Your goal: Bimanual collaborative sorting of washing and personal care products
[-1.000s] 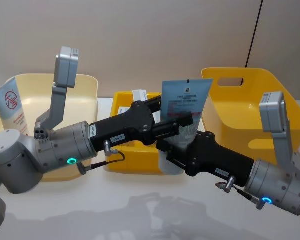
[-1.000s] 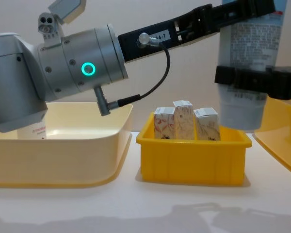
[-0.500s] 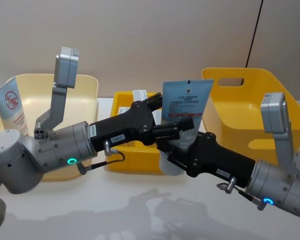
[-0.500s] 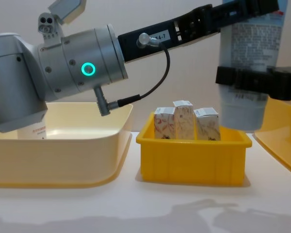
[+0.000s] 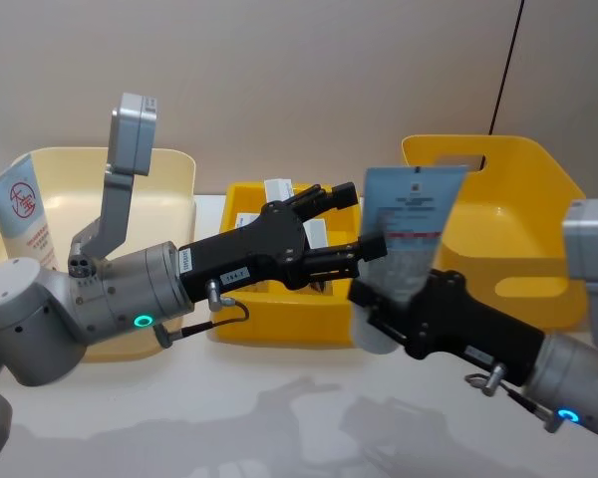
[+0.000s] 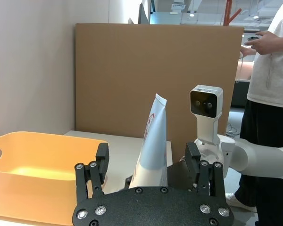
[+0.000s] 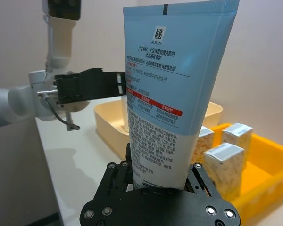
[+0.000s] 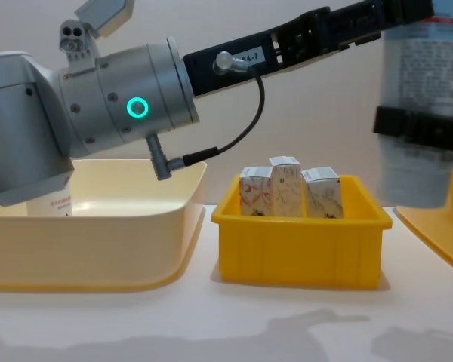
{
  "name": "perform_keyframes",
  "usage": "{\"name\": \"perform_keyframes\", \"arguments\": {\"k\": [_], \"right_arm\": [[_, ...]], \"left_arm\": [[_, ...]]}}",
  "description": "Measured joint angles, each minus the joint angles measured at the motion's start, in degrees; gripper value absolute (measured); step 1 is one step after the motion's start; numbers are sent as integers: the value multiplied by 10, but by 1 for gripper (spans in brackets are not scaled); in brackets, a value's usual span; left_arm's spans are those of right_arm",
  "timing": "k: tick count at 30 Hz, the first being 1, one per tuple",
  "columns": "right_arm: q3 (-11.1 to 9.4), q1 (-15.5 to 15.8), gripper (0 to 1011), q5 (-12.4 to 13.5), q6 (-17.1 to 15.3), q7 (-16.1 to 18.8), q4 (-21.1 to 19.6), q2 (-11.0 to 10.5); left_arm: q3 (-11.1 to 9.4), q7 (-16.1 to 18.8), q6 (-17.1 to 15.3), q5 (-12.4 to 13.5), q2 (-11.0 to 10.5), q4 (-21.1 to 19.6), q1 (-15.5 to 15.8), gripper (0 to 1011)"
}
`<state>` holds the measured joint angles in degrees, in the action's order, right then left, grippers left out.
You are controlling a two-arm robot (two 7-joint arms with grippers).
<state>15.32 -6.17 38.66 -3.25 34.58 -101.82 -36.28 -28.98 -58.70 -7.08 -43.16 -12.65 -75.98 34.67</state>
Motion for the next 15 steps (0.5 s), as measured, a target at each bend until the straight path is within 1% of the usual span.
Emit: {"name": "perform_keyframes", "arguments": {"k": [7, 10, 12, 15], "right_arm": [[-27, 34, 419, 3, 11, -26, -15, -14], [-42, 50, 419, 2, 16, -47, -22, -20], [-44, 52, 419, 1, 16, -51, -24, -20], [-57, 63, 419, -6, 18, -74, -28, -22]], "left_arm": [[0, 0, 0, 0, 0, 0, 0, 1000], [0, 0, 0, 0, 0, 0, 0, 1000], [0, 0, 0, 0, 0, 0, 0, 1000], [0, 0, 0, 0, 0, 0, 0, 1000]]}}
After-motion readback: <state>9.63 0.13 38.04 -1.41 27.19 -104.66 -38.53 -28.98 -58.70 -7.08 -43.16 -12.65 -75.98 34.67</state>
